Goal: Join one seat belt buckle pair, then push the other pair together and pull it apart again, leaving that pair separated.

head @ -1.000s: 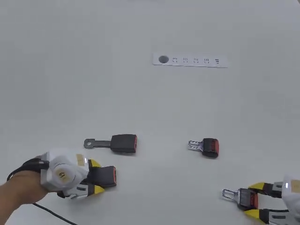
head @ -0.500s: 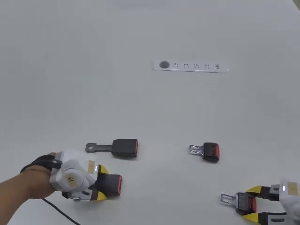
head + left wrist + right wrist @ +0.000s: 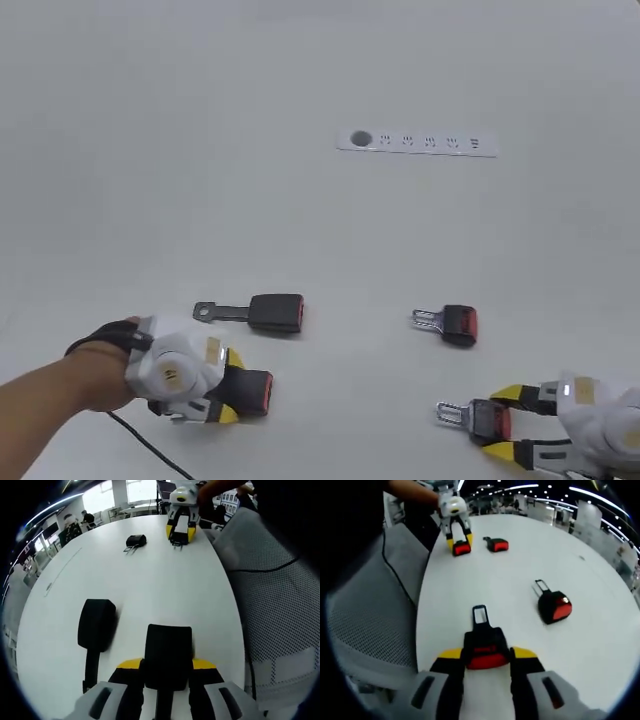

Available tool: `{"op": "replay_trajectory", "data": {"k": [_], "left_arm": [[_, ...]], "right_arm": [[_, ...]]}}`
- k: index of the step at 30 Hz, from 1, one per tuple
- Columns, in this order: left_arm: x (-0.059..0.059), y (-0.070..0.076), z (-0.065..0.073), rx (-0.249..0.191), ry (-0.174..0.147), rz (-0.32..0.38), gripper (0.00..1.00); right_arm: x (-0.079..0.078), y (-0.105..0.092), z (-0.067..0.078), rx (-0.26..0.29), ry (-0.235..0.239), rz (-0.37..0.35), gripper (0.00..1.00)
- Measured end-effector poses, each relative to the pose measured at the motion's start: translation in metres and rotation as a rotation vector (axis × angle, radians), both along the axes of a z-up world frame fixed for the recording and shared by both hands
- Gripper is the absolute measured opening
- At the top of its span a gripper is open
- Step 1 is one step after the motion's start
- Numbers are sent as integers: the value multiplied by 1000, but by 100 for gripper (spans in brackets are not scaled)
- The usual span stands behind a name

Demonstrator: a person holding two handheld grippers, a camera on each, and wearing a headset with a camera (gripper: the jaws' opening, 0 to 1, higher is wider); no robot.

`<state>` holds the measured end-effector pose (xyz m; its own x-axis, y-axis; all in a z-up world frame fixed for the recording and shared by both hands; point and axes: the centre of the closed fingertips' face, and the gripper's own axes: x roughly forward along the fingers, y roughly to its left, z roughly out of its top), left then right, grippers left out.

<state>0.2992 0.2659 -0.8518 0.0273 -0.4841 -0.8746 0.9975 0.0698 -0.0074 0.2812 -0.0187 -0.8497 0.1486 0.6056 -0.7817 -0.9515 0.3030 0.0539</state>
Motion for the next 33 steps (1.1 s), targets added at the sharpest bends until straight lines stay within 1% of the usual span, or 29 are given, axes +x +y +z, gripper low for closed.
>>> {"op": "replay_trajectory", "data": {"k": [1,5,8,13,15,20,22,23,26,27,30,33], "left_arm": [[0,0,0,1,0,0,36],[0,0,0,0,0,5,36],[0,0,0,-8,2,14,36],[1,0,0,-21,7,31,36],[1,0,0,-27,7,38,36],[1,-1,0,-26,8,42,36],[0,-1,0,-24,9,42,36],[0,0,0,-24,10,43,36],[1,-1,0,-24,10,44,36],[1,0,0,-24,10,45,36],[1,-1,0,-27,10,49,36],[1,-1,0,-34,9,57,36]], "right_arm": [[1,5,-1,1,2,-2,35],[5,27,0,36,-13,29,35],[6,36,0,49,-12,36,35],[9,56,0,96,-25,61,36],[9,62,0,103,-22,73,36],[10,79,0,119,-25,110,36],[10,87,-1,135,-35,132,36],[10,92,0,134,-36,138,36],[10,99,0,132,-36,158,36],[9,103,1,139,-38,168,36],[10,108,0,164,-33,149,36],[14,121,0,165,-36,160,36]]}}
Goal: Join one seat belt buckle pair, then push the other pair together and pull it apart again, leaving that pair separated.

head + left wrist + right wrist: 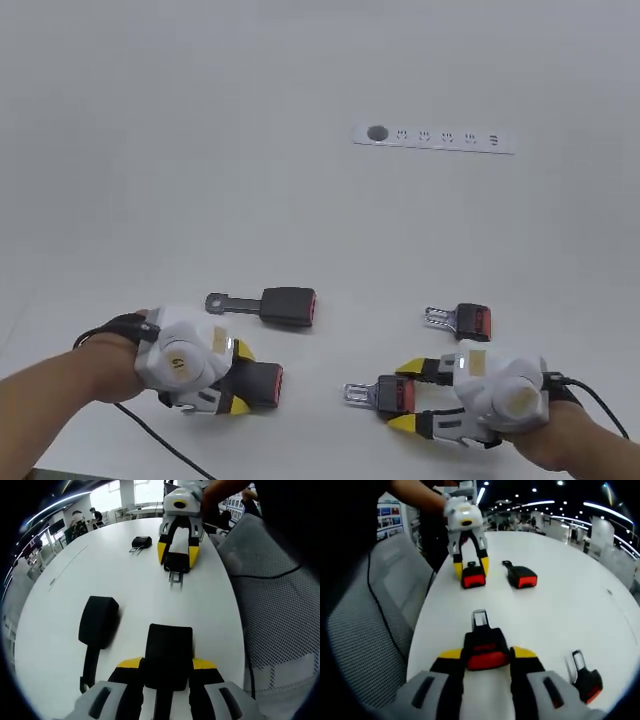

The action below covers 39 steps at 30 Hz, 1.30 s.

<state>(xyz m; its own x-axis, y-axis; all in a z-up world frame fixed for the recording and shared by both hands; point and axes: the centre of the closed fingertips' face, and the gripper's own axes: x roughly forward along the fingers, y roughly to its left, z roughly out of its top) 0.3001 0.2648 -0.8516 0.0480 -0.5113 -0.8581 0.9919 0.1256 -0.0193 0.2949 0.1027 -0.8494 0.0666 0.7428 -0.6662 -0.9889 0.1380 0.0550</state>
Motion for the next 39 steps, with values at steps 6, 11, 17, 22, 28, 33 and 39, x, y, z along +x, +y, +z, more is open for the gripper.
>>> {"op": "replay_trajectory", "data": {"k": [6,11,17,22,28,33,39], "left_arm": [[0,0,0,1,1,3,36],[0,0,-1,3,0,3,36],[-1,-1,0,5,0,5,36],[0,-1,0,3,-1,6,36],[0,-2,0,8,-6,-7,36],[0,-2,-1,8,-10,-11,36],[1,-2,-1,27,-10,-31,35]], "right_arm": [[1,23,-1,17,1,21,36],[3,40,1,34,10,17,36],[5,61,0,47,13,26,36],[6,78,0,65,10,35,36],[4,90,0,79,9,37,36],[4,94,0,73,11,43,35],[5,99,0,52,14,41,35]]}}
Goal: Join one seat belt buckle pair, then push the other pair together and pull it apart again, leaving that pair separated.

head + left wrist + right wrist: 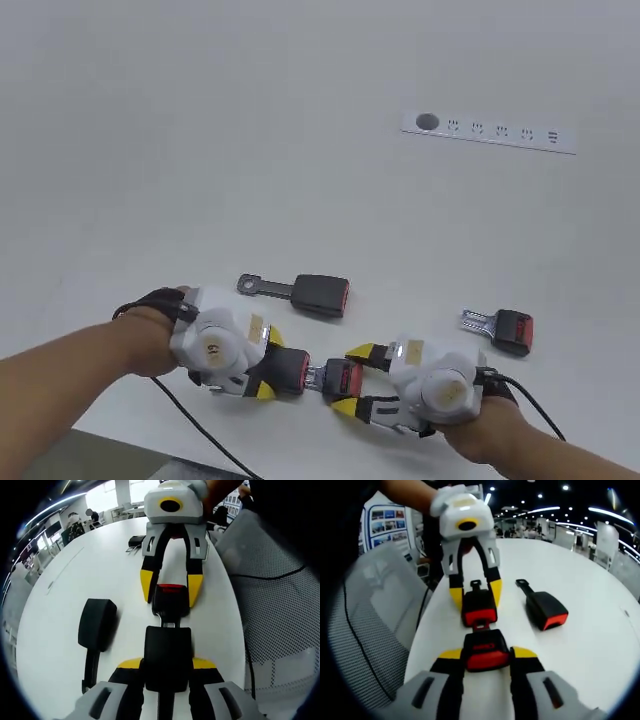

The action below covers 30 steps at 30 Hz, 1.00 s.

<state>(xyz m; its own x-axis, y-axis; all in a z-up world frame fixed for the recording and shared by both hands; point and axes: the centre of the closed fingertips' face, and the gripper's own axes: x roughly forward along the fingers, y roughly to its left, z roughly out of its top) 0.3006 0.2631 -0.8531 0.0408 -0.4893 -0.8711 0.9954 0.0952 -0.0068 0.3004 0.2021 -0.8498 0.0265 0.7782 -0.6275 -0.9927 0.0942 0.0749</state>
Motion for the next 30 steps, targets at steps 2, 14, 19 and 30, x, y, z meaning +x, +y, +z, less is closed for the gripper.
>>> {"op": "replay_trajectory", "data": {"k": [2,14,19,30], "left_arm": [[0,0,0,3,0,-1,35],[-1,1,0,3,0,-30,35],[-1,0,0,6,-1,-30,35],[-2,0,0,4,5,-29,36]], "right_arm": [[0,1,0,-4,-3,-1,35],[0,9,-1,-20,0,1,35],[-2,15,-1,-17,9,-14,35],[-1,22,-2,-47,1,-32,35]]}}
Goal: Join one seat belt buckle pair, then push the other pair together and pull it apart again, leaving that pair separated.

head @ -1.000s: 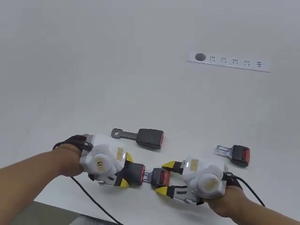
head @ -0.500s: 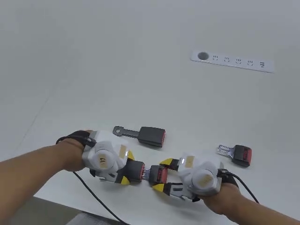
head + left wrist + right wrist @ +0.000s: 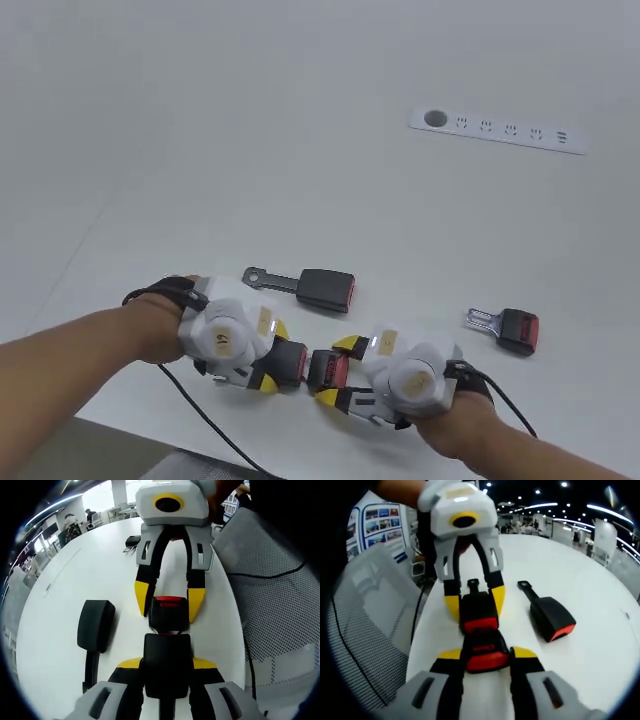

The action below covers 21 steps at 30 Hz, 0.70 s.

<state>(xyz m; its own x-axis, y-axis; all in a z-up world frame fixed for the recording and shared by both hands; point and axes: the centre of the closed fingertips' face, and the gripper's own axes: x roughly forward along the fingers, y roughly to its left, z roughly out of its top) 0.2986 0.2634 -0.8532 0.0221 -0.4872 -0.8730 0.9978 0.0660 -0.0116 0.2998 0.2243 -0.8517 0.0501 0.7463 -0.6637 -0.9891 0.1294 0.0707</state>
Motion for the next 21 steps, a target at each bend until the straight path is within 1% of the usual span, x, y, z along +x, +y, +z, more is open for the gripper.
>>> {"op": "replay_trajectory", "data": {"k": [8,11,15,21], "left_arm": [[1,1,0,-5,0,-8,36],[0,1,0,-17,0,-2,36],[0,1,0,-24,-3,-5,36],[2,3,1,-66,-1,11,36]], "right_arm": [[0,1,0,2,-12,8,35],[0,0,-1,6,-14,3,35],[0,0,0,5,-27,21,35],[0,-1,0,5,-53,34,35]]}}
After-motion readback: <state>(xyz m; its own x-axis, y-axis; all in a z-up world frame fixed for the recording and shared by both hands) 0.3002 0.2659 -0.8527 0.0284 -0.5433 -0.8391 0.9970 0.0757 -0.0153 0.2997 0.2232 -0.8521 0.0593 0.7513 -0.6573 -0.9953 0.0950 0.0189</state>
